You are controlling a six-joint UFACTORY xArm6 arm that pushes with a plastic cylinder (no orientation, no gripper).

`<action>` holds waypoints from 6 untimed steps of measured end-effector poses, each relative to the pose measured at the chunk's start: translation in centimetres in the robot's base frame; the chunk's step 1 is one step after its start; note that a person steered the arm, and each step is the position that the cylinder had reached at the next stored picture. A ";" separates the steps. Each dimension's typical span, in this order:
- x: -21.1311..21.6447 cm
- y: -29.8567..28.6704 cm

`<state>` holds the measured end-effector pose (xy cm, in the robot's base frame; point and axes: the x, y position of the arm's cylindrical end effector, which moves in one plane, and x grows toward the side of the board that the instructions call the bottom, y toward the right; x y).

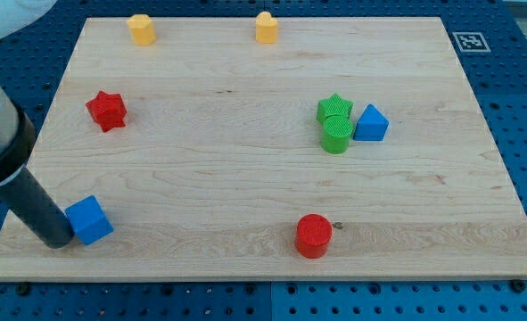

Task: Push the blue cube towards the center

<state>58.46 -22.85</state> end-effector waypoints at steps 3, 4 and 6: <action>0.0 1.0; 0.0 2.4; -0.7 5.4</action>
<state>57.74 -17.45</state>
